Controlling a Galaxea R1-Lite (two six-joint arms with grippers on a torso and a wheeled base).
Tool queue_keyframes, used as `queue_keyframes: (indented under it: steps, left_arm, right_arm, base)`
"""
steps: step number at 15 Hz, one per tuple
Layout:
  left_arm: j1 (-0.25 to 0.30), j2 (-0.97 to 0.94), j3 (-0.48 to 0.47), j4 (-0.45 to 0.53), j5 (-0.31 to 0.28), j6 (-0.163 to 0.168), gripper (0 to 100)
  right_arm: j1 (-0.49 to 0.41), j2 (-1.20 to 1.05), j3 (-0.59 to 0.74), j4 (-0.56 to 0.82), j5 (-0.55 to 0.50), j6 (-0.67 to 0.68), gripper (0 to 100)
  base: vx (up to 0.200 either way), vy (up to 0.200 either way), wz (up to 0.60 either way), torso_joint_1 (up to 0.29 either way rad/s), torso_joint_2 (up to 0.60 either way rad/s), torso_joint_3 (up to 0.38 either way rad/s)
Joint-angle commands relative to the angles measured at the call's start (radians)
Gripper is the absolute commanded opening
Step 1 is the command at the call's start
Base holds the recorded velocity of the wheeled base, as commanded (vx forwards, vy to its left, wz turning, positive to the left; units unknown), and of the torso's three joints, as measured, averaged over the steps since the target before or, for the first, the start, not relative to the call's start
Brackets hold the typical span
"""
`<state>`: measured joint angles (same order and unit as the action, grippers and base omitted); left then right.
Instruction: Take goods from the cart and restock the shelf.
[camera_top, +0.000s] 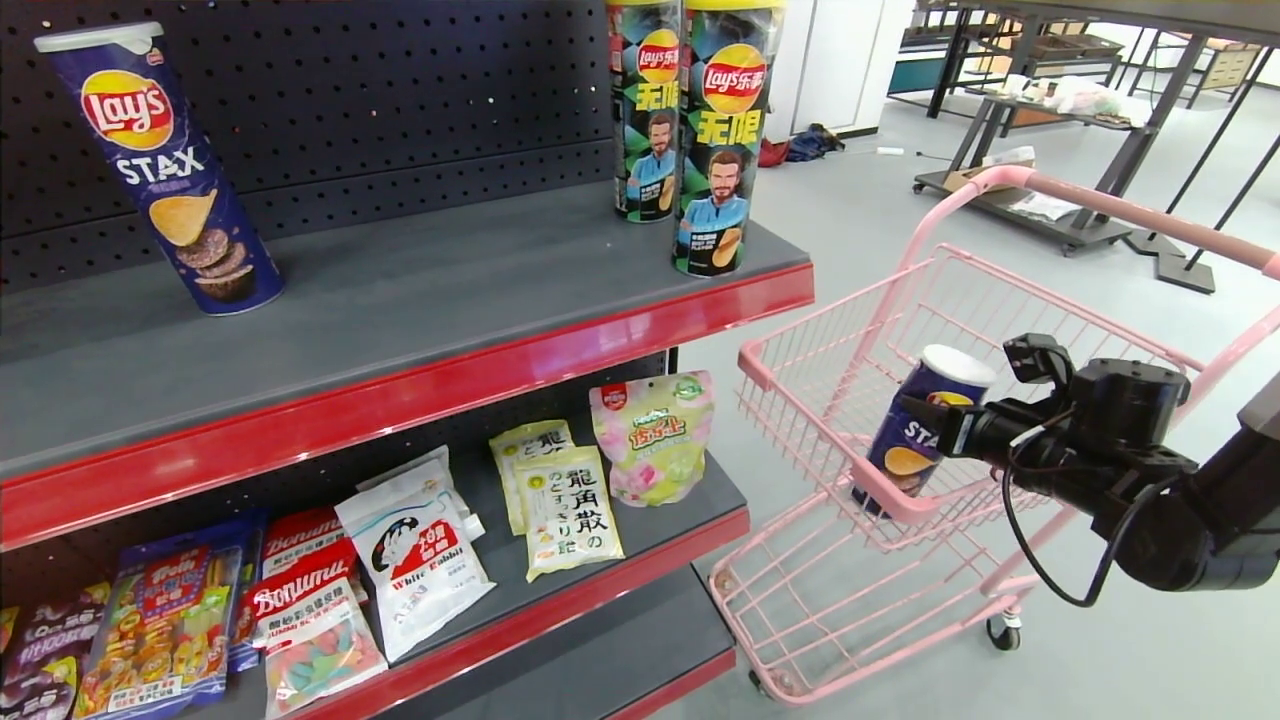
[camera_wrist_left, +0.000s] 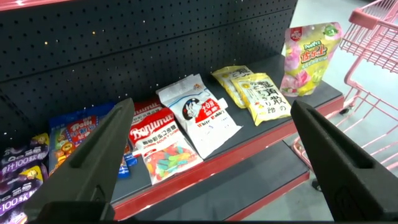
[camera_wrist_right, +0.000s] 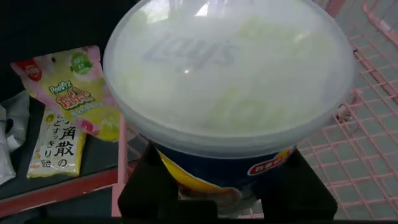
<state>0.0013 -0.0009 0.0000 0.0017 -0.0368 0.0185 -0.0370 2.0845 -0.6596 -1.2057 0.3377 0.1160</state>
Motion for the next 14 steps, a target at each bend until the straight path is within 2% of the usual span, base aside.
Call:
queue_keyframes:
  steps: [1,3,6,8,10,12,14]
  left_arm:
    - [0.000,0.001,0.000,0.000,0.000,-0.002,100]
    - [0.000,0.001,0.000,0.000,0.000,-0.002,100]
    - [0.000,0.001,0.000,0.000,-0.002,-0.002,100]
    - [0.000,0.001,0.000,0.000,-0.002,-0.002,100]
    - [0.000,0.001,0.000,0.000,-0.002,-0.003,100]
    - [0.000,0.001,0.000,0.000,-0.002,-0.003,100]
    - [0.000,0.001,0.000,0.000,-0.002,-0.003,100]
  right_arm:
    - [0.016,-0.141,-0.158,0.137,0.001,-0.029,0]
    - [0.037,-0.291,-0.270,0.344,0.000,-0.047,0]
    - [0.051,-0.534,-0.298,0.557,-0.026,-0.122,0]
    - [0.054,-0.708,-0.221,0.650,-0.095,-0.127,0]
    - [0.039,-0.997,-0.052,0.887,-0.164,-0.130,0]
    - [-0.023,-1.221,0.067,1.054,-0.166,-0.133,0]
    - [-0.037,-1.413,0.143,1.166,-0.167,-0.136,0]
  base:
    - [0.000,0.000,0.00,0.000,0.00,0.000]
    - [0.000,0.000,0.00,0.000,0.00,0.000]
    - [0.000,0.000,0.00,0.000,0.00,0.000]
    - [0.000,0.000,0.00,0.000,0.00,0.000]
    - [0.000,0.000,0.00,0.000,0.00,0.000]
    - [0.000,0.000,0.00,0.000,0.00,0.000]
    - [0.000,0.000,0.00,0.000,0.00,0.000]
